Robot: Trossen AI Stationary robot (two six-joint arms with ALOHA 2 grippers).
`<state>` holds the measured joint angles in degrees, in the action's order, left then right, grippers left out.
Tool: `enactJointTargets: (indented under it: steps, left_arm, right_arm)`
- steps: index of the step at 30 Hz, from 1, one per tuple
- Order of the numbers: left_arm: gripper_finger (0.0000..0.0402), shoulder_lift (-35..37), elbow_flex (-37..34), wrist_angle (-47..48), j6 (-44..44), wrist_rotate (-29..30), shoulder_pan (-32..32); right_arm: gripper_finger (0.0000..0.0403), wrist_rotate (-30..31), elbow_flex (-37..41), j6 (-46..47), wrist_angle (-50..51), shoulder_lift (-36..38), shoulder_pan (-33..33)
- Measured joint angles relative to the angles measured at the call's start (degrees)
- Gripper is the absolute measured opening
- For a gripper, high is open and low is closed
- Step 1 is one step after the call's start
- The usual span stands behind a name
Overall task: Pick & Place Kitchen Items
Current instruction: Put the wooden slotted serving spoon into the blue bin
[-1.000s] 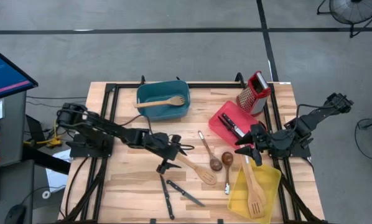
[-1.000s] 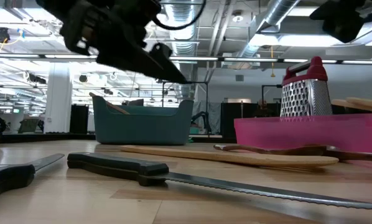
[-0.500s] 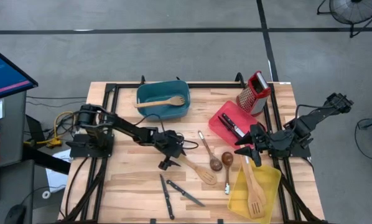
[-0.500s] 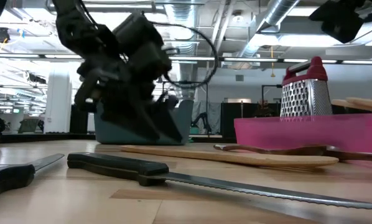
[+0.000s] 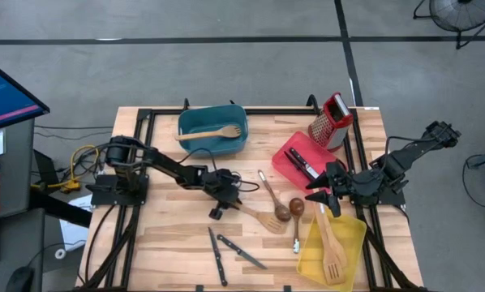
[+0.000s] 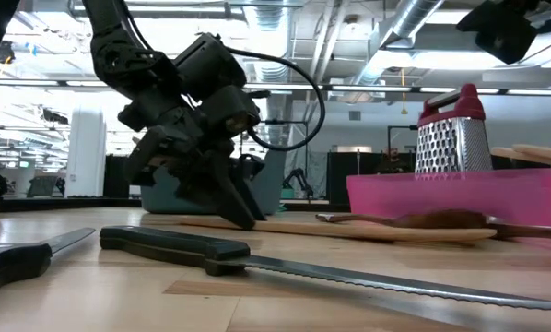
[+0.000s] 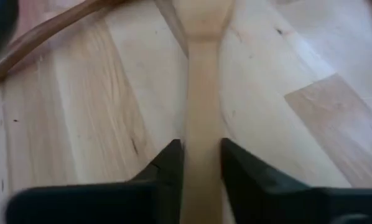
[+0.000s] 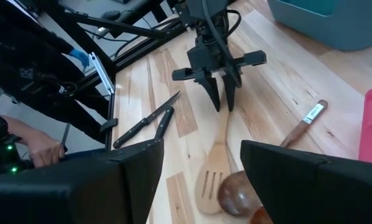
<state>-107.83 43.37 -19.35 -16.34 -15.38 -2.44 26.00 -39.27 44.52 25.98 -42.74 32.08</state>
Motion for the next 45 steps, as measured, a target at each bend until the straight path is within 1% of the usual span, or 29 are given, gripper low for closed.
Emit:
enactJointTargets:
  steps: [2, 8, 12, 14, 19, 21, 23, 26, 28, 30, 33, 37, 40, 42, 45]
  left_arm:
    - [0.0035, 0.05, -0.36, 0.02, -0.16, 0.36, -0.02]
    - [0.0035, 0.14, -1.13, 0.06, 2.85, 0.53, -0.33]
    - [0.0035, 3.19, -2.07, 2.01, 3.33, 0.58, -0.98]
    - [0.003, 6.37, -3.02, 3.5, 3.6, 0.79, -1.36]
    - [0.0001, 17.37, -4.43, 7.65, 6.37, 0.11, -1.4]
    - [0.0003, 21.74, -4.71, 7.84, 8.42, -2.27, -1.29]
    - [0.0003, 26.17, -4.94, 7.93, 9.74, -3.12, -1.31]
    - [0.0002, 31.24, -5.57, 7.85, 10.37, -2.14, -1.33]
    - [0.0001, 33.52, -6.7, 7.4, 9.65, 0.38, -1.33]
    - [0.0008, 34.48, -8.36, 7.66, 7.72, 2.46, -1.33]
    - [0.0033, 34.69, -11.54, 7.45, 5.51, 2.94, -1.29]
    - [0.0084, 33.72, -16.52, 7.47, 7.07, 3.16, -1.94]
    - [0.0127, 33.68, -19.6, 3.54, 7.36, 4.14, -3.19]
    - [0.0154, 33.68, -21.3, 1.24, 6.79, 6.51, -4.08]
    - [0.019, 33.68, -22.68, 0.96, 5.98, 10.12, -5.49]
  right_arm:
    - [0.0223, 0.0, 0.0, -0.06, -0.56, 0.0, 0.0]
    - [0.0213, 0.01, 0.0, -0.11, -1.38, 0.0, 0.0]
    - [0.0205, 0.0, 0.0, -0.11, -2.36, 0.0, 0.0]
    - [0.0202, 0.0, 0.0, -0.11, -2.8, 0.0, 0.0]
    - [0.0196, 0.0, 0.0, -0.88, -3.17, 0.0, 0.0]
    - [0.0196, 0.13, 0.0, -1.51, -3.74, -0.03, 0.0]
    - [0.0196, 1.12, 0.0, -2.54, -4.75, -0.17, 0.02]
    - [0.0197, 1.31, 0.0, -4.12, -5.53, -0.45, 0.03]
    - [0.0196, 1.31, 0.0, -4.18, -5.49, -0.44, 0.03]
    - [0.0195, 1.33, 0.0, -4.18, -5.61, -0.8, 0.02]
    - [0.0194, 1.31, 0.0, -4.17, -5.48, -1.76, 0.04]
    - [0.0196, 1.31, 0.0, -4.18, -5.4, -3.68, 0.04]
    - [0.02, 1.31, 0.0, -4.23, -5.47, -5.17, 0.02]
    - [0.0202, 1.31, 0.0, -4.43, -5.47, -6.13, 0.02]
    - [0.0204, 1.3, 0.0, -4.42, -5.6, -7.12, 0.02]
